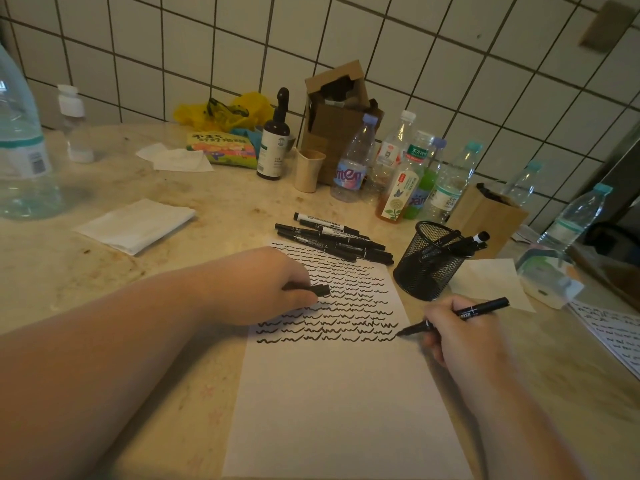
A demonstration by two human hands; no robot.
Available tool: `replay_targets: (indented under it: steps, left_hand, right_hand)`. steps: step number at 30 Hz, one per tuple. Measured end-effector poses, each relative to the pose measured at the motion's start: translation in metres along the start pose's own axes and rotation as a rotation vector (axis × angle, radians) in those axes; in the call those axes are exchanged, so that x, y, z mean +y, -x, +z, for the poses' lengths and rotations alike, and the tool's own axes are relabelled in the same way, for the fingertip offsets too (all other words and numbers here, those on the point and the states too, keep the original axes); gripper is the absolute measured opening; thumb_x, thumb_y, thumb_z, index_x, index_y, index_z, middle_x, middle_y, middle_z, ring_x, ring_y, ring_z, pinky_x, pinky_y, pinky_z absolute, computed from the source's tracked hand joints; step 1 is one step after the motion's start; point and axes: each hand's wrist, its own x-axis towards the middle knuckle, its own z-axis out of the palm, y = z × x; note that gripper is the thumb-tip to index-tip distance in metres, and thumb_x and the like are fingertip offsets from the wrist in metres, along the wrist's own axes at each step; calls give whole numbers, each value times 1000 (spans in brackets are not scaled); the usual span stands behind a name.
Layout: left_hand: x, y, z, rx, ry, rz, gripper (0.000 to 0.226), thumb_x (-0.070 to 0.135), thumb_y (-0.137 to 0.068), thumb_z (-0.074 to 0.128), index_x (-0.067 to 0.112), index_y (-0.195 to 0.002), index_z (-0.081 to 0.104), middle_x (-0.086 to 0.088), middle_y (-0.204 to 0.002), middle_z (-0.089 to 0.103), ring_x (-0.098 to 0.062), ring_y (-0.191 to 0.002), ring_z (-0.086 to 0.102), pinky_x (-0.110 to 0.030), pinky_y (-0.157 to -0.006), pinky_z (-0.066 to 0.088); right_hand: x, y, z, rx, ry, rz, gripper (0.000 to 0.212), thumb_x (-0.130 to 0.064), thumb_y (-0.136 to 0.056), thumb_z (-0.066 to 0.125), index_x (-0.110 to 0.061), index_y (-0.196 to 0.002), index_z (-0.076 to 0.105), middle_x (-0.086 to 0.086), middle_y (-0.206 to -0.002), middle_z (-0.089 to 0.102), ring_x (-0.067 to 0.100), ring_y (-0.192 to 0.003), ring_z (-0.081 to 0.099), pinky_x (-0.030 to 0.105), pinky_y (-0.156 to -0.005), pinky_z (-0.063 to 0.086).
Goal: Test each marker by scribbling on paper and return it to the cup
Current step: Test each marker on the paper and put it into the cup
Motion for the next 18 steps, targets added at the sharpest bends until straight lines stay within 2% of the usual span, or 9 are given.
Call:
replay_targets:
  steps: [3,5,7,11,15,18]
  left_hand:
    - [0,0,0,5,15,-1,28,54,-97,52,31,-98,69,9,-85,67,-9,-79,62,-34,-74,55]
    - [1,0,0,7,33,12,26,52,-97,53,32,-102,70,10,-87,67,-8,-81,63,-32,-76,55]
    - [2,0,1,13,40,37,25,50,-98,54,32,-104,70,11,-89,67,-6,-82,62,-32,-78,55]
    - [3,1,1,19,37,74,25,49,-98,54,33,-109,70,13,-94,67,-4,-87,61,-33,-83,54]
    - [2,2,1,34,51,107,24,48,-97,55,33,-109,70,14,-94,66,-2,-87,60,-32,-83,54]
    - [4,3,1,21,71,115,25,50,-96,57,35,-111,70,16,-95,65,-2,-89,60,-33,-85,53]
  right_hand:
    - [-3,2,-1,14,-78,-64,26,-30,-95,64,-20,-72,69,1,-52,62,17,-50,51,34,-52,43]
    - [-8,7,0,-56,-174,-134,23,-29,-95,65,-20,-75,70,3,-56,59,18,-52,49,29,-48,40]
    - [-14,14,2,-150,-288,-187,17,-29,-91,66,-19,-79,73,4,-62,63,16,-53,53,25,-47,44]
    - [-16,18,4,-339,-590,-163,32,-28,-87,53,-13,-87,81,17,-77,73,24,-66,66,32,-61,53]
    - [-16,18,8,-348,-540,-168,32,-22,-89,52,-9,-92,80,23,-82,75,30,-70,69,37,-65,55]
    - [-15,19,10,-327,-461,-169,26,-7,-98,50,-6,-96,76,24,-85,76,30,-71,72,34,-63,57]
